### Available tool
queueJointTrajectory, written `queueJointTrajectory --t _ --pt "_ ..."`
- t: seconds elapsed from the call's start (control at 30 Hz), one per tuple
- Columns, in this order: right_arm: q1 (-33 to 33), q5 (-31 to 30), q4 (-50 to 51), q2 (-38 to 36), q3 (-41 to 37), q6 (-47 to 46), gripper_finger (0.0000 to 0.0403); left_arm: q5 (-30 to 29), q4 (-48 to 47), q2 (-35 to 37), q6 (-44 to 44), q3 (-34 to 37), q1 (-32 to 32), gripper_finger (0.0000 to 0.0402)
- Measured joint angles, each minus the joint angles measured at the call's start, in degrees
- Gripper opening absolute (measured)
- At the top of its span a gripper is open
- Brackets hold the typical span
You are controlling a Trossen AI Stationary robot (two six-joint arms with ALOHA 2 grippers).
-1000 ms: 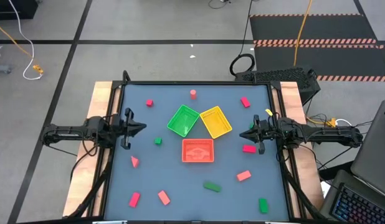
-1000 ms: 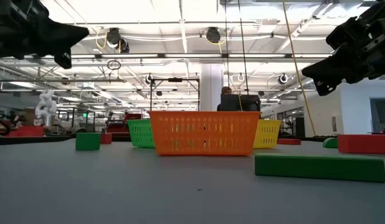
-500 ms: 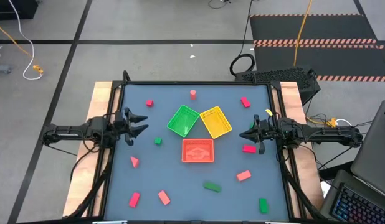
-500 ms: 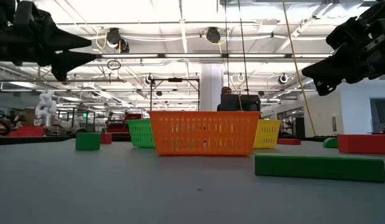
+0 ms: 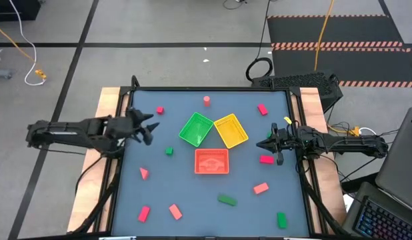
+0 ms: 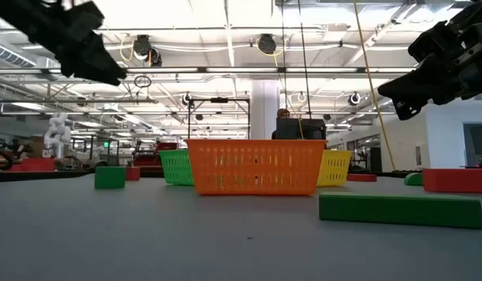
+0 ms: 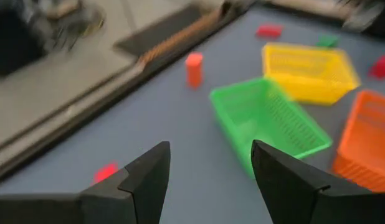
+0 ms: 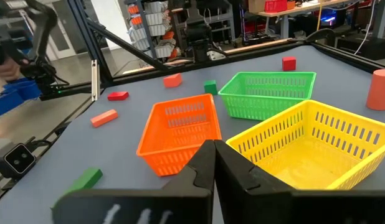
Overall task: Sort & place blocks by color
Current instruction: Put the red block into the orange bin
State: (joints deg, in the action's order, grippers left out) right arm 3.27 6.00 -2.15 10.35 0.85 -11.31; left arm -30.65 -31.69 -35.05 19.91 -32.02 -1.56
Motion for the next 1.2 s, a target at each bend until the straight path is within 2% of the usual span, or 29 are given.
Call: queueJointTrajectory --t 0.2,0.43,0.67,0.87,1.2 --pt "0.0 0.0 -0.1 0.0 0.0 0.0 0.0000 -0.1 -10.0 -14.6 12.0 -9.2 -6.4 0.0223" --pt "0.0 0.0 -0.1 0.0 0.0 0.0 0.0000 2.8 -11.9 -28.6 12.3 -14.4 -18.1 0.0223" --pt "0.0 0.0 -0.1 0.0 0.0 0.0 0.0000 9.9 -10.9 -40.4 9.8 -16.8 -30.1 0.0223" --pt "0.0 0.0 -0.1 0.0 0.0 0.0 0.0000 16.0 -7.7 -45.7 8.2 -17.0 -36.4 0.0223" --pt "0.0 0.0 -0.1 0.0 0.0 0.0 0.0000 15.9 -5.2 -46.7 6.4 -17.0 -37.7 0.0223"
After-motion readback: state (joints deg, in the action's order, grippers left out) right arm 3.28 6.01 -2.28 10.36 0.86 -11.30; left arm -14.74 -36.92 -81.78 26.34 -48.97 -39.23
